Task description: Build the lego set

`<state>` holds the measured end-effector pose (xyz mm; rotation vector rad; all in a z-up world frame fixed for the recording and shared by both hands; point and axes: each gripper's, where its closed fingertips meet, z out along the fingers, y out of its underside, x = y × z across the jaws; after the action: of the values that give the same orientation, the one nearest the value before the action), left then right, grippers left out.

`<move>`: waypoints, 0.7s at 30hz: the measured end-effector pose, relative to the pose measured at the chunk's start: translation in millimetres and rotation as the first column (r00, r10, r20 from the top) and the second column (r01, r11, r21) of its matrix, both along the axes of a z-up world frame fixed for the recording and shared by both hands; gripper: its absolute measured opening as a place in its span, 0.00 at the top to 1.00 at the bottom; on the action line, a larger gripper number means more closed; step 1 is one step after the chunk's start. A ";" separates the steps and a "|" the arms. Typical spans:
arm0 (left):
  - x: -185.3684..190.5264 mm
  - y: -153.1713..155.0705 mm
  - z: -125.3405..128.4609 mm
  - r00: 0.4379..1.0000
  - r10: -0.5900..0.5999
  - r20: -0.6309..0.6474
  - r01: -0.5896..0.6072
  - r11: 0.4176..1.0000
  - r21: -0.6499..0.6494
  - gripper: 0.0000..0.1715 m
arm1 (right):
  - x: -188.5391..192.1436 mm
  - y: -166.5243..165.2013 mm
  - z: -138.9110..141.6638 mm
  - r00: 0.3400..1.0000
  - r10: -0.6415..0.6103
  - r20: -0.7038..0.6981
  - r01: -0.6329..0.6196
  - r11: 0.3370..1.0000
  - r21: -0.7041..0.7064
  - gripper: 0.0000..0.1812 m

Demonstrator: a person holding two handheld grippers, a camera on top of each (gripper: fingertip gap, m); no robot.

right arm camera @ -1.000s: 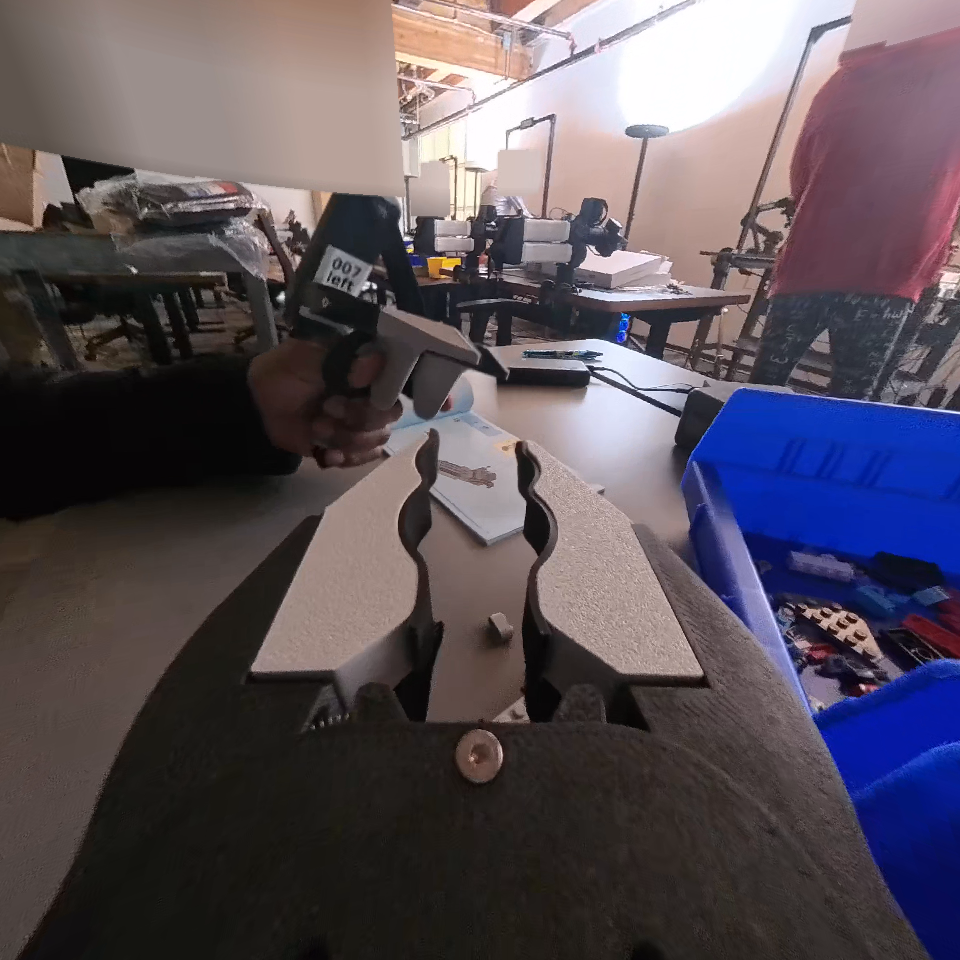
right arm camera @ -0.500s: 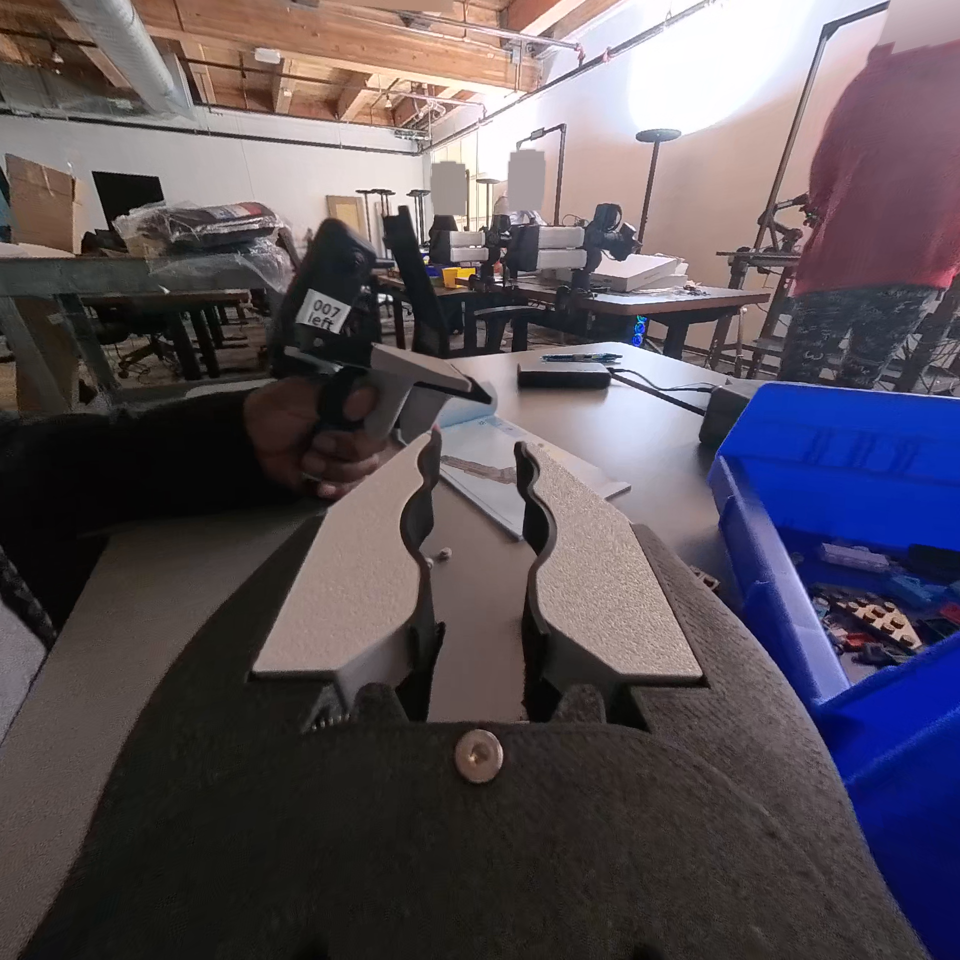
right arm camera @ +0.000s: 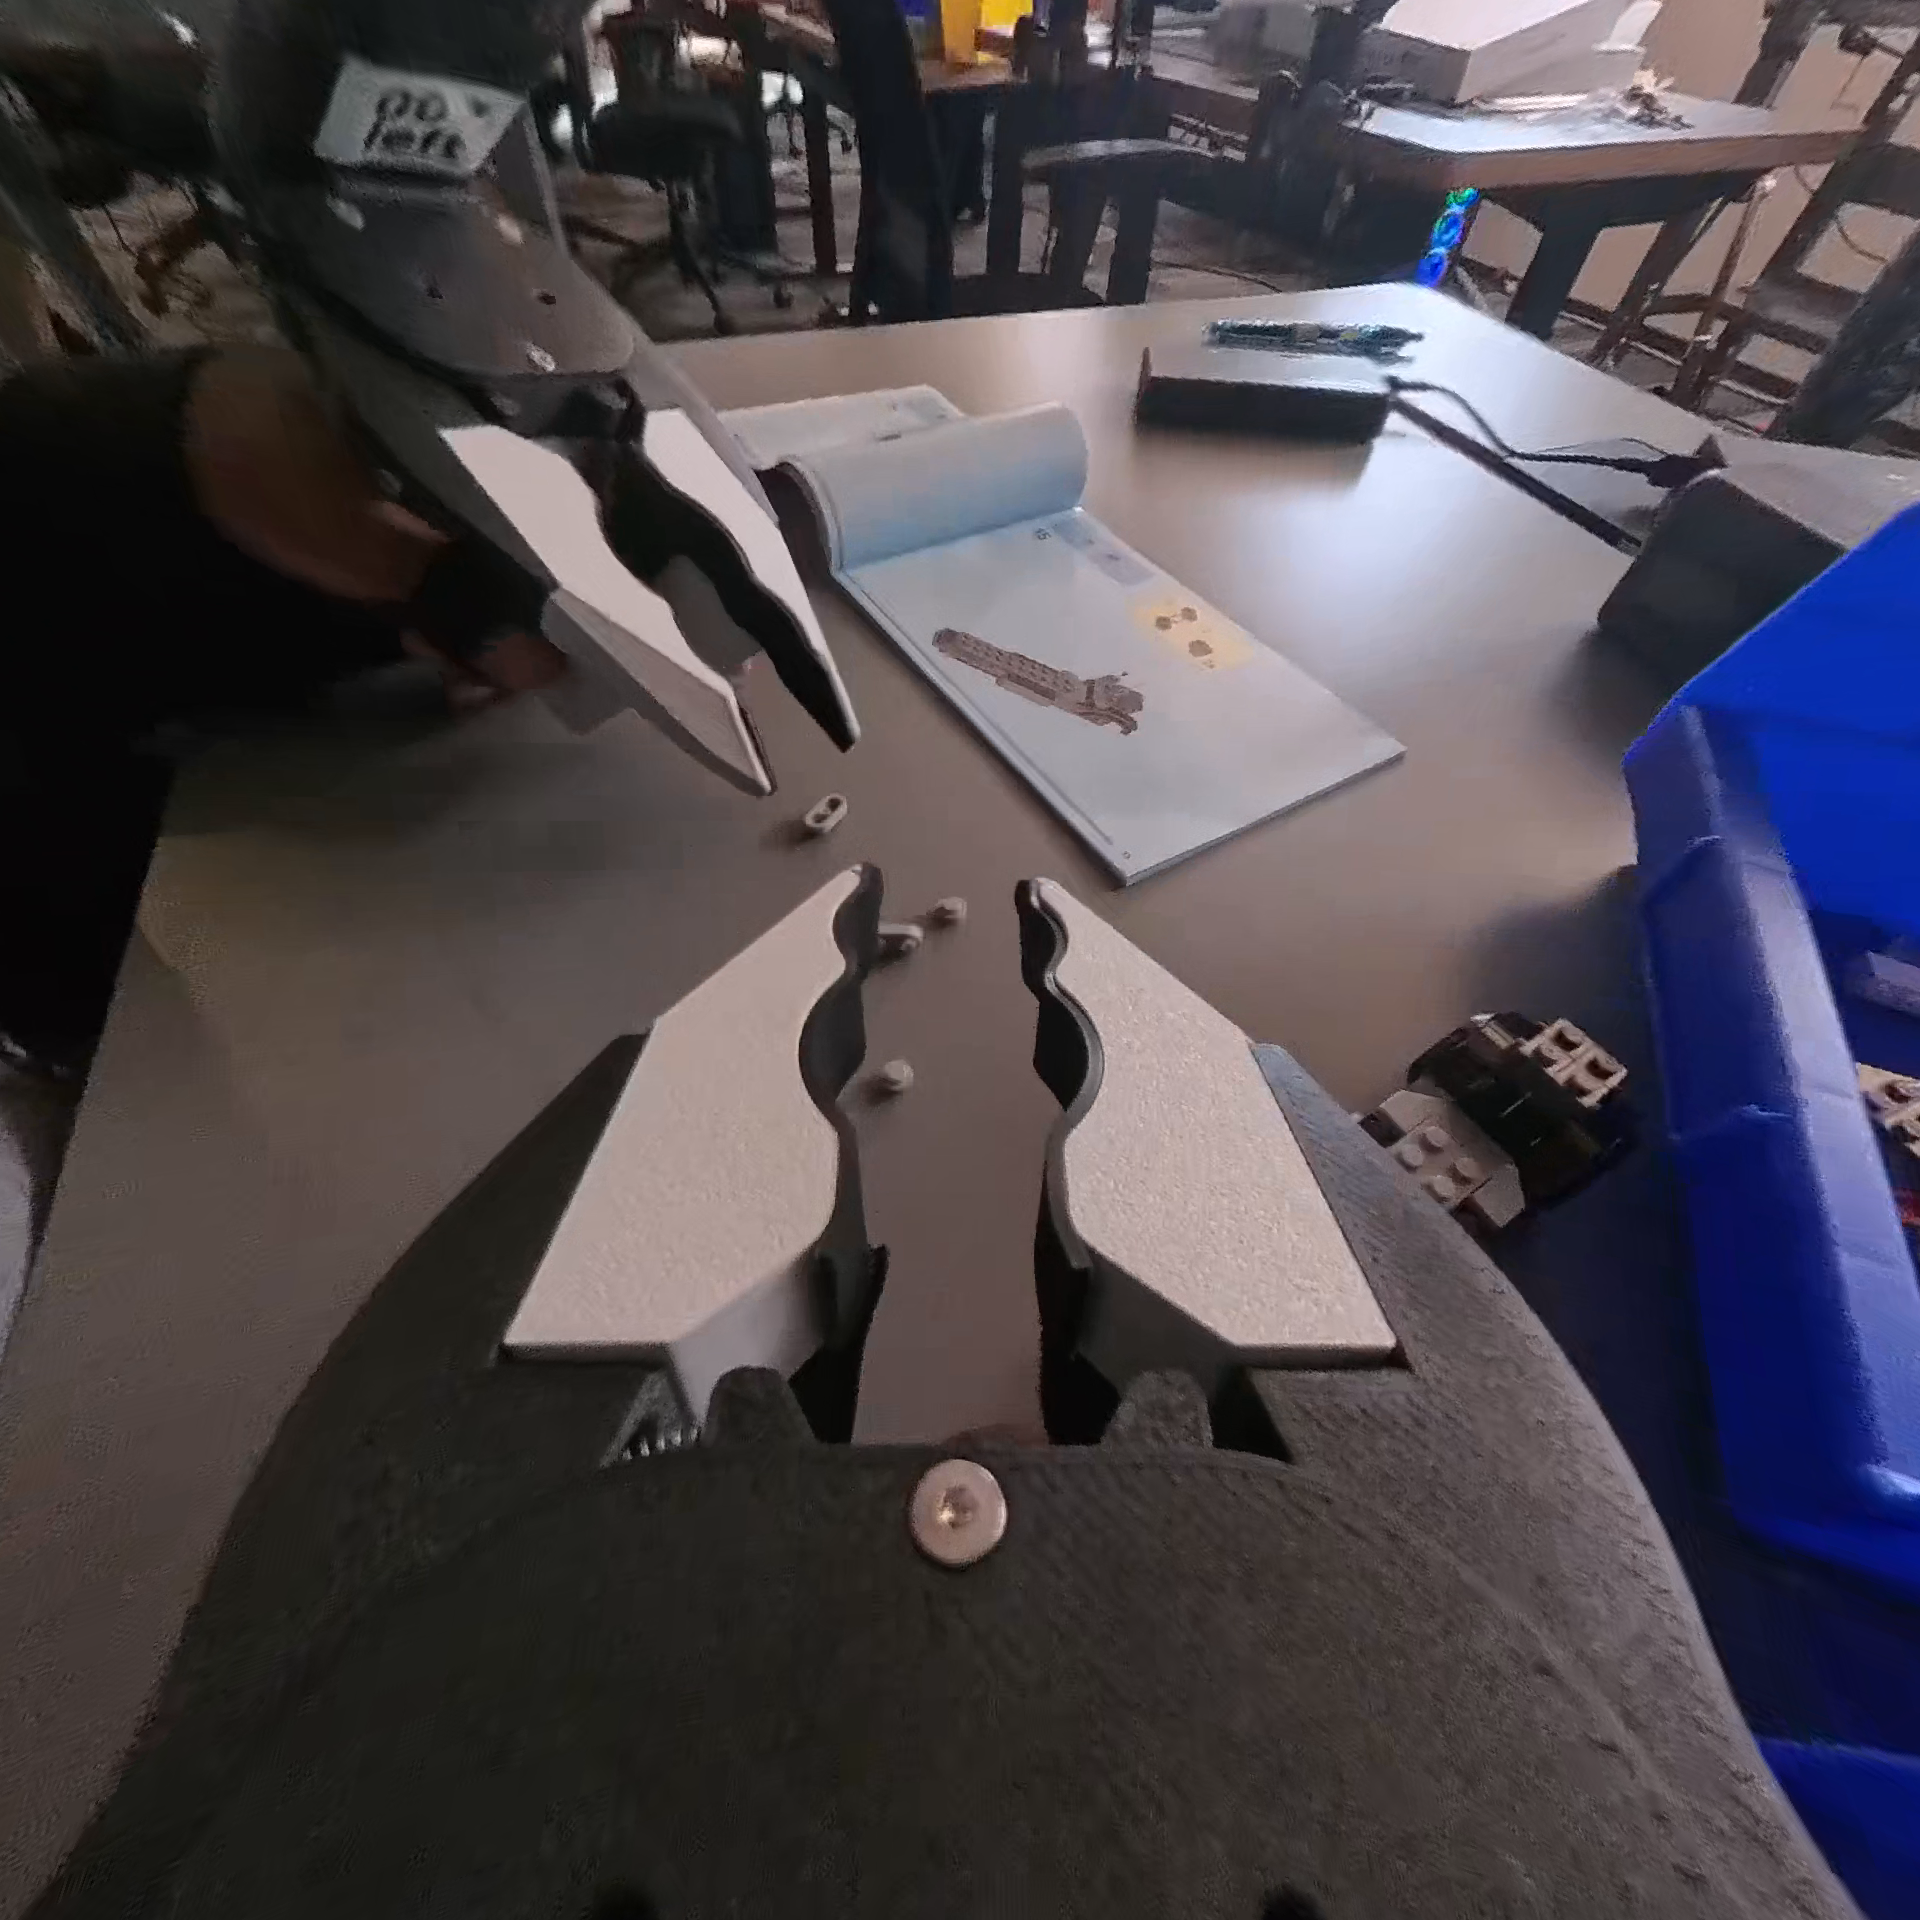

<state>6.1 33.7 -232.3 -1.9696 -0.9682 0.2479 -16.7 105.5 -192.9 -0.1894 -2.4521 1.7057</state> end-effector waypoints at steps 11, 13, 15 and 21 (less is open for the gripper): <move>-3.3 -1.3 -19.4 0.998 -0.019 0.061 0.027 0.992 -0.123 0.86 | 0.4 -7.7 -7.6 0.999 0.028 0.032 -0.030 0.999 0.046 0.84; -5.2 -1.1 -20.3 0.998 -0.014 0.055 0.022 0.990 -0.139 0.90 | 0.3 -9.0 -8.0 0.999 0.034 0.040 -0.036 0.998 0.047 0.84; -6.3 -0.6 -20.5 0.999 -0.014 0.047 0.021 0.989 -0.149 0.90 | 1.0 -9.7 -9.1 0.998 0.041 0.045 -0.044 0.998 0.053 0.84; -14.9 1.7 -8.0 0.999 0.002 0.046 -0.001 1.000 -0.025 0.90 | 2.7 -11.1 -9.5 0.997 0.060 0.050 -0.063 0.997 0.055 0.84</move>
<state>-8.8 35.5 -240.3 -2.0047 -1.0008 0.2174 -14.0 94.4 -202.4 -0.1519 -2.5628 1.6727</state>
